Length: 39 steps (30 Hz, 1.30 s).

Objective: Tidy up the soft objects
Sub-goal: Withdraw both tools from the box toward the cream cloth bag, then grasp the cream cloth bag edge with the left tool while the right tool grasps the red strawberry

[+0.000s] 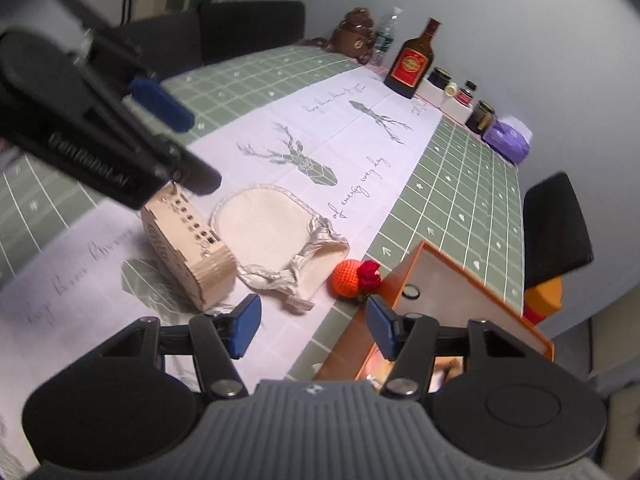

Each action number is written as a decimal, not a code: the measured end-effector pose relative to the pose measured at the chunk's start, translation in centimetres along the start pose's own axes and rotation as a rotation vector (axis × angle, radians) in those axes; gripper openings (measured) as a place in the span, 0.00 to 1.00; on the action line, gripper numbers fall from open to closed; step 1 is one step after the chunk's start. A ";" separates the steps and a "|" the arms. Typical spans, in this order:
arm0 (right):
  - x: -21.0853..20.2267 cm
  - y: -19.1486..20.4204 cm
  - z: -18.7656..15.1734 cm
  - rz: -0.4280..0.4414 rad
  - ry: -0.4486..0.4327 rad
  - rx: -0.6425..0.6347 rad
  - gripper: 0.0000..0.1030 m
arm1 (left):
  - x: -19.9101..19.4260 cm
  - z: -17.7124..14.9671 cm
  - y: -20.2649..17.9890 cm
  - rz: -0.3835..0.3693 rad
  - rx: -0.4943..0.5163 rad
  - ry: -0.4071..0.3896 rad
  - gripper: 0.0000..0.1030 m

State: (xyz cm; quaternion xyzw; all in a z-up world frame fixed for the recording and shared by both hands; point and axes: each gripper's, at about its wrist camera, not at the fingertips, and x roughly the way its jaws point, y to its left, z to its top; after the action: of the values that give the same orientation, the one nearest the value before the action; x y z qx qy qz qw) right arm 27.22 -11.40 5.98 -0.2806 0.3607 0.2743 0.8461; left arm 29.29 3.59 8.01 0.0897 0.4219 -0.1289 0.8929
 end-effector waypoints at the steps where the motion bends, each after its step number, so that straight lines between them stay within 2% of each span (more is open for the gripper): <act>1: 0.7 -0.1 0.4 0.001 0.012 -0.033 0.56 | 0.7 0.3 0.3 -0.003 0.005 0.014 0.68; 7: 5.1 -0.6 1.9 -0.002 0.074 -0.239 0.56 | 5.7 1.5 1.8 -0.014 0.069 0.089 0.73; 14: 10.0 -1.8 2.7 0.036 0.159 -0.352 0.56 | 11.2 1.1 2.7 -0.001 0.218 0.173 0.73; 26: 14.9 -1.9 3.2 0.045 0.241 -0.482 0.56 | 16.5 0.8 4.2 -0.086 0.202 0.276 0.77; 30: 16.1 -2.2 3.1 0.038 0.260 -0.495 0.56 | 17.3 0.5 4.2 -0.084 0.210 0.285 0.77; 35: 17.0 -2.1 3.0 0.029 0.271 -0.517 0.55 | 17.8 0.6 4.6 -0.087 0.188 0.271 0.87; 37: 17.2 -2.1 3.0 0.027 0.270 -0.521 0.47 | 18.0 0.6 4.9 -0.089 0.172 0.266 0.92; 39: 17.3 -2.0 2.9 0.029 0.271 -0.516 0.47 | 18.1 0.5 5.4 -0.099 0.153 0.260 0.94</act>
State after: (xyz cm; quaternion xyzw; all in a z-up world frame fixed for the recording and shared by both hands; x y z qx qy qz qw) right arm 40.06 -6.31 -5.06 -0.5153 0.3930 0.3292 0.6868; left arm 42.33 5.82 -5.46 0.1524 0.5270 -0.1919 0.8138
